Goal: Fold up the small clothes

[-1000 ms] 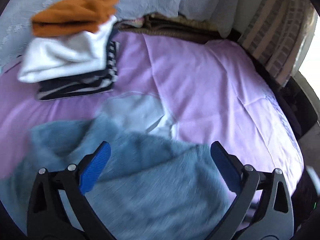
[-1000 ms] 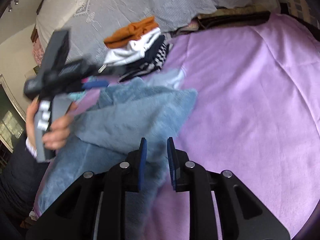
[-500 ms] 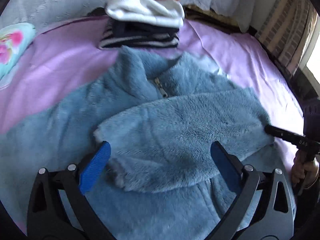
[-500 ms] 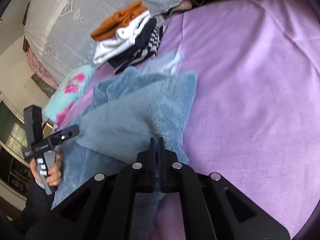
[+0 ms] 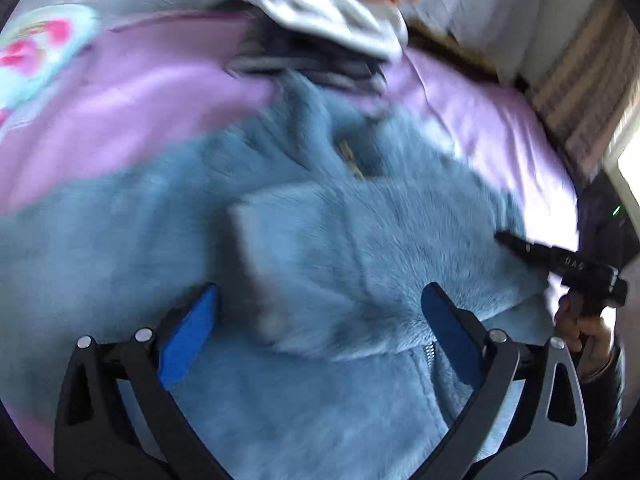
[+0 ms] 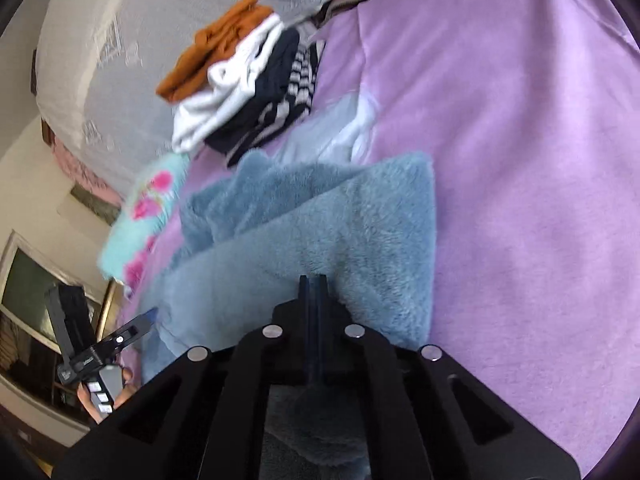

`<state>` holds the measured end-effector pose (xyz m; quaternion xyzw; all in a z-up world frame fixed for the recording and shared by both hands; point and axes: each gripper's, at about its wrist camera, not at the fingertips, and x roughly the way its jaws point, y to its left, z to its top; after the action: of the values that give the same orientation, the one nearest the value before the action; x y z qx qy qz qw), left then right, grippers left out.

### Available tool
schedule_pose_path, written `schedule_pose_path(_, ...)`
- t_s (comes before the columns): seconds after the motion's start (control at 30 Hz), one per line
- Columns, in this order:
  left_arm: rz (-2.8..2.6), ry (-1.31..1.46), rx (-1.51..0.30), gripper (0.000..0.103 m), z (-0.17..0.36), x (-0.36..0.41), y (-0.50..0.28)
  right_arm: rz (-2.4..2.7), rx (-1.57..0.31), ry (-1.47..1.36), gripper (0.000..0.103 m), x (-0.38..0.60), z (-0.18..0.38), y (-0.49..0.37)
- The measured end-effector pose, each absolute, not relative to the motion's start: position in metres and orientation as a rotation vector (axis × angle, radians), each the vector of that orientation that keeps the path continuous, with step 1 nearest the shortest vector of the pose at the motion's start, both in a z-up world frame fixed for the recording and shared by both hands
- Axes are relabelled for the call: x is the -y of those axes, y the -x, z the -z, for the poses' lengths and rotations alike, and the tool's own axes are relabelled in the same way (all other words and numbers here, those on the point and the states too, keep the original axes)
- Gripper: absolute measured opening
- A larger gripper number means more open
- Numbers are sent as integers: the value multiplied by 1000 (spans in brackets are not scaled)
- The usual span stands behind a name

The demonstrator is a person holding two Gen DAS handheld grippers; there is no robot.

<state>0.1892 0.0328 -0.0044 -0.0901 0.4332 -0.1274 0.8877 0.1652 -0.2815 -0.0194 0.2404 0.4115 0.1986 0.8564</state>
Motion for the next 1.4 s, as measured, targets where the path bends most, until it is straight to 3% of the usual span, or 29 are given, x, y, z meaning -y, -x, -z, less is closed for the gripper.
schedule_pose_path(0.17,139,359,-807,101,-12,-131,-136,-521,-753,-316,13,223,-37,-143)
schedule_pose_path(0.2,107,392,-802,101,-14,-151,-125,-539,-750,-271,30,204,-47,-140)
schedule_pose_path(0.23,67,431,-799,101,-13,-176,-113,-546,-752,-240,55,189,-53,-141)
schedule_pose_path(0.27,23,469,-797,101,-12,-200,-99,-559,-751,-201,64,166,-58,-142)
schedule_pose_path(0.43,-230,700,-768,101,13,-307,-45,-612,-822,-63,66,78,-42,-161)
schedule_pose_path(0.6,-194,792,-718,101,18,-338,-48,-520,-940,126,69,37,18,-179)
schedule_pose_path(0.83,-258,835,-661,99,25,-379,-78,-555,-812,33,71,60,-13,-156)
schedule_pose_path(0.9,-261,871,-629,93,27,-386,-75,-555,-745,-2,75,80,-23,-143)
schedule_pose_path(0.97,-288,865,-623,71,27,-387,-68,-519,-729,-34,76,98,-24,-141)
schedule_pose_path(1.0,-303,861,-626,64,28,-387,-66,-505,-752,-52,76,106,-19,-144)
schedule_pose_path(1.07,-323,861,-634,39,30,-388,-64,-472,-886,-84,77,117,3,-159)
schedule_pose_path(1.1,-329,853,-640,33,30,-387,-65,-482,-933,-92,78,118,12,-165)
schedule_pose_path(1.17,-331,825,-650,12,29,-383,-67,-506,-917,-114,80,123,6,-165)
schedule_pose_path(1.4,-294,447,-607,9,-44,-288,-74,-542,-819,-273,84,185,-32,-146)
